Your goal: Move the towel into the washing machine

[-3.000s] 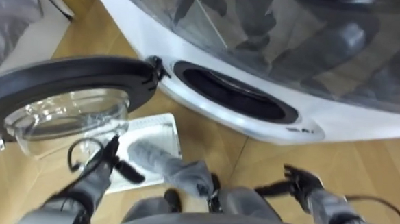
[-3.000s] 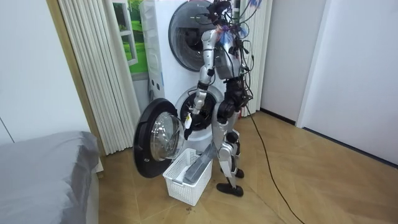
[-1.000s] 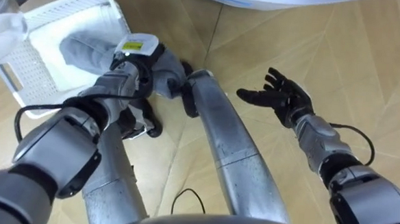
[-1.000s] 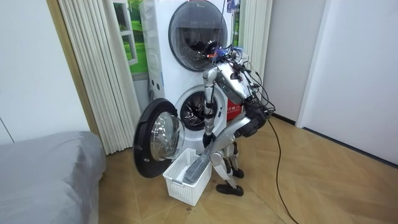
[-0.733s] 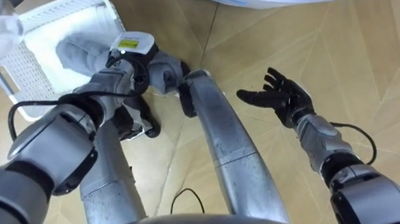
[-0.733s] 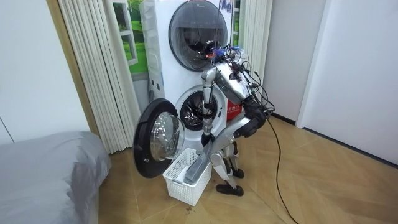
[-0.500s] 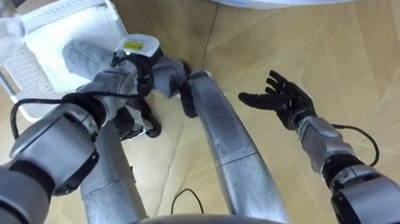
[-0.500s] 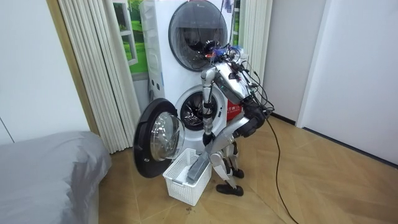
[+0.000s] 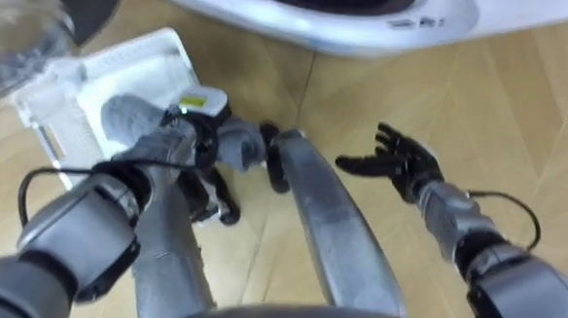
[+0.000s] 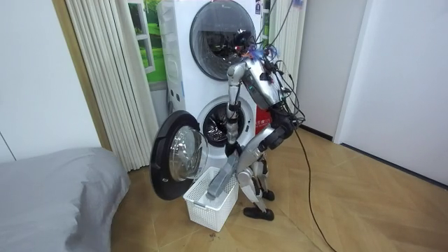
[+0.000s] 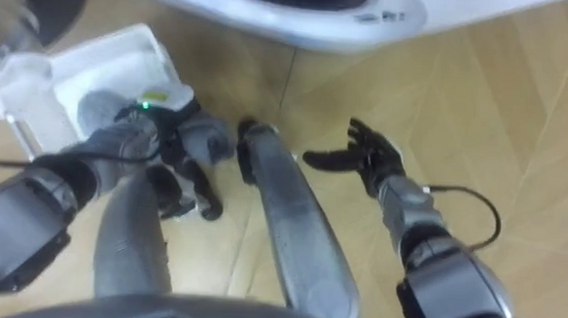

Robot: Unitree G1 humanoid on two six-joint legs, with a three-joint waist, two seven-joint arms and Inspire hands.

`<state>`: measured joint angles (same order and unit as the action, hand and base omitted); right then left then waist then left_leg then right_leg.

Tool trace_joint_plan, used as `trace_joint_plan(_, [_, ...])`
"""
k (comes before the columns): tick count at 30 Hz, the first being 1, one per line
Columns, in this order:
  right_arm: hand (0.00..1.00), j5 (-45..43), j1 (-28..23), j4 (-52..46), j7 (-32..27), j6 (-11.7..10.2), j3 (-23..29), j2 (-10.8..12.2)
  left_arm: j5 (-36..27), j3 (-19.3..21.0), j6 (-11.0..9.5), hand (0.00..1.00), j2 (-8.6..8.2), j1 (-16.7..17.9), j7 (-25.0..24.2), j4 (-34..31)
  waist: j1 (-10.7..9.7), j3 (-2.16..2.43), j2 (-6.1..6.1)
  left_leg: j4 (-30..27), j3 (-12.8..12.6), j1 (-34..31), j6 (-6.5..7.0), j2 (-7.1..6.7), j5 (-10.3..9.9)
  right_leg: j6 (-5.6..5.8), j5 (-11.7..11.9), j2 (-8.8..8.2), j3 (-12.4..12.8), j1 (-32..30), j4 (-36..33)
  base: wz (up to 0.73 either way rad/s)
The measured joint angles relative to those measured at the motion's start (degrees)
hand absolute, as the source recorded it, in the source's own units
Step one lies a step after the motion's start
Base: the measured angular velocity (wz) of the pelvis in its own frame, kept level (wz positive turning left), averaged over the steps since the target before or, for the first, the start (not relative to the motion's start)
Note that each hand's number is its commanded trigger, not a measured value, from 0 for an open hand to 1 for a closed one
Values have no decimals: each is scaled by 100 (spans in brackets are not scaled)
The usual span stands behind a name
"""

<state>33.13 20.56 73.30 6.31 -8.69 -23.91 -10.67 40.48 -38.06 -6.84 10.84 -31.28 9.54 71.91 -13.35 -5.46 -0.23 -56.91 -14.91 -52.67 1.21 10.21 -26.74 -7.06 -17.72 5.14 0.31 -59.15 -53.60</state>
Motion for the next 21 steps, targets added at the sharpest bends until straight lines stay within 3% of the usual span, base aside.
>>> trace_joint_plan(4, [0, -20, -74, -16, -58, -1, -27, -5, -274, 165, -143, 100, -9, 91, 167, -1, 247, 7, 16, 236, -18, 446, -7, 4, 10, 36, 28, -1, -37, 475, 295, -8])
trace_joint_plan(6, [0, -181, -98, -140, -54, -5, 33, 5, -442, 441, -285, 100, -14, 181, 305, -3, 347, 10, 21, 428, -63, 705, 27, -5, 48, 67, 51, -42, -41, 716, 464, -2])
trace_joint_plan(8, [0, -252, -110, -163, -27, -12, 48, 28, -608, 646, -369, 100, -44, 216, 378, -11, 437, 12, 24, 568, -67, 854, 42, -103, 85, 90, 64, -96, -42, 851, 552, 5])
trace_joint_plan(13, [0, -428, -98, -296, 12, -15, 43, 56, -1533, 713, -402, 100, -137, 345, 415, -419, 622, 34, 50, 846, -81, 1071, 106, -232, 199, 155, 103, -252, -103, 1058, 737, 8])
trace_joint_plan(16, [0, -537, -147, -442, -7, -20, 52, 116, -2412, 869, -469, 100, -263, 534, 371, -706, 745, 50, 56, 983, -82, 1266, 136, -315, 217, 155, 107, -435, -358, 1226, 813, -5])
trace_joint_plan(18, [0, -652, -150, -444, -9, -31, 53, 218, -3162, 891, -534, 100, -385, 730, 243, -952, 765, 89, 79, 1136, -82, 1462, 159, -390, 251, 148, 110, -579, -545, 1408, 923, 0])
trace_joint_plan(21, [0, -839, -157, -511, 26, -61, 36, 281, -3739, 877, -573, 100, -483, 911, -59, -1420, 845, 152, 64, 1217, -97, 1562, 200, -418, 283, 185, 146, -603, -547, 1510, 1005, 0])
